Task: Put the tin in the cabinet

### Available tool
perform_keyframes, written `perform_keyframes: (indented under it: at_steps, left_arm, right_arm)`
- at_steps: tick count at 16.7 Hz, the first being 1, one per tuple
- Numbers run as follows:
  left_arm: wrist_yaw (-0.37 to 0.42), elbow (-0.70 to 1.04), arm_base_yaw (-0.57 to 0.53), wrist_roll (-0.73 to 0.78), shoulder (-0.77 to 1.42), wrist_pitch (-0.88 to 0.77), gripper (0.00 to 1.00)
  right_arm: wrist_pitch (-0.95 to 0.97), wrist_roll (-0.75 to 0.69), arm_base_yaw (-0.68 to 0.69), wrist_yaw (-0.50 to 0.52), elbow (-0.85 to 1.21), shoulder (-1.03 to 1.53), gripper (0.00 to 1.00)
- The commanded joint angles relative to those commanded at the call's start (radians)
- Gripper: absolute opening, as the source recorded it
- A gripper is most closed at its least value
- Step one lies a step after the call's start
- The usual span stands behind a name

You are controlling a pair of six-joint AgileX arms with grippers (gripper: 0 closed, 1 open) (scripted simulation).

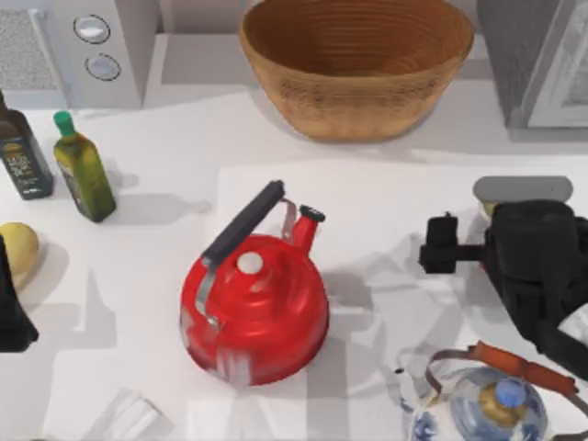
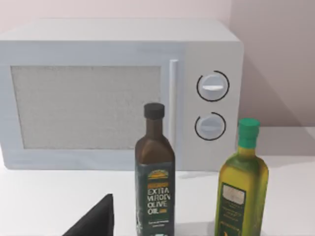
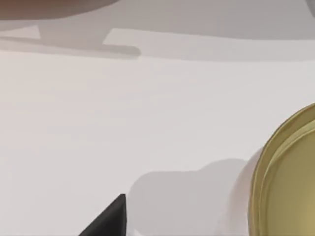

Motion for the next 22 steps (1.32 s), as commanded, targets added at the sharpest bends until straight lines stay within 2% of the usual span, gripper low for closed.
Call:
perform_keyframes:
  at_steps: [10,22]
  left_arm:
    - [0.000,0.000,0.000,0.000,0.000,0.000,1.00]
    - [0.000,0.000,0.000,0.000,0.000,0.000,1.00]
  right_arm:
    - [0.000,0.000,0.000,0.000,0.000,0.000,0.02]
    - [-0.035,0.006,0.002,-0.011,0.030,-0.019,0.00]
